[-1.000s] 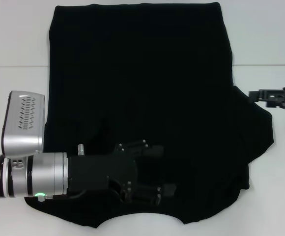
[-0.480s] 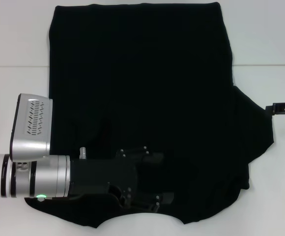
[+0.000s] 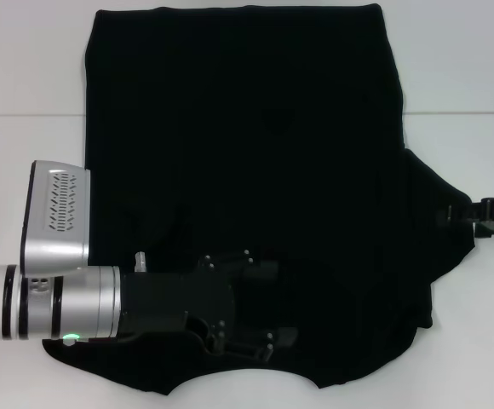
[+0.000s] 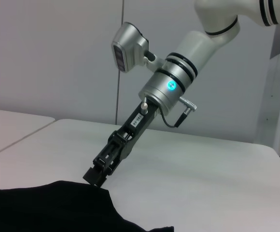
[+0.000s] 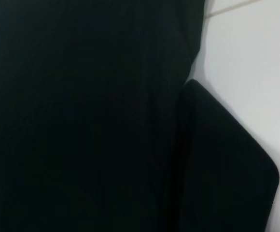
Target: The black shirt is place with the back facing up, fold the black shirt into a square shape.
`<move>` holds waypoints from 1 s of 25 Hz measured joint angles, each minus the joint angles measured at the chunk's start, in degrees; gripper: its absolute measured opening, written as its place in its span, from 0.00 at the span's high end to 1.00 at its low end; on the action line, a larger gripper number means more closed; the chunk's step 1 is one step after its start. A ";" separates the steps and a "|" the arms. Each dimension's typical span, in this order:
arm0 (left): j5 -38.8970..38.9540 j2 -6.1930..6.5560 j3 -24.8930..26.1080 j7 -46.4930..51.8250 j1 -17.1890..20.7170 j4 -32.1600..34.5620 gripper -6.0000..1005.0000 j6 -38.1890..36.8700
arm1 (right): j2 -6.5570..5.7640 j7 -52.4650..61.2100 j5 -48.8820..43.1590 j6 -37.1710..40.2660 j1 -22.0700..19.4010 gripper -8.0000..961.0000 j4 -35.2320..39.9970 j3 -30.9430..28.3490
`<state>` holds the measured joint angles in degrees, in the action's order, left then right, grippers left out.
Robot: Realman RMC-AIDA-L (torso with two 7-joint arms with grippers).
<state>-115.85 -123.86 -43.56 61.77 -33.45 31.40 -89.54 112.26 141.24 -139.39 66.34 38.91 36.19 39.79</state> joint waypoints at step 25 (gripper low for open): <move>0.08 0.20 0.67 -0.05 0.09 -0.02 0.08 0.01 | 1.16 -0.80 0.01 -4.61 0.44 0.44 -2.19 2.67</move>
<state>-115.77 -123.66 -42.89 61.72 -33.36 31.38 -89.53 113.42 140.45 -139.38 61.73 39.35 34.00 42.47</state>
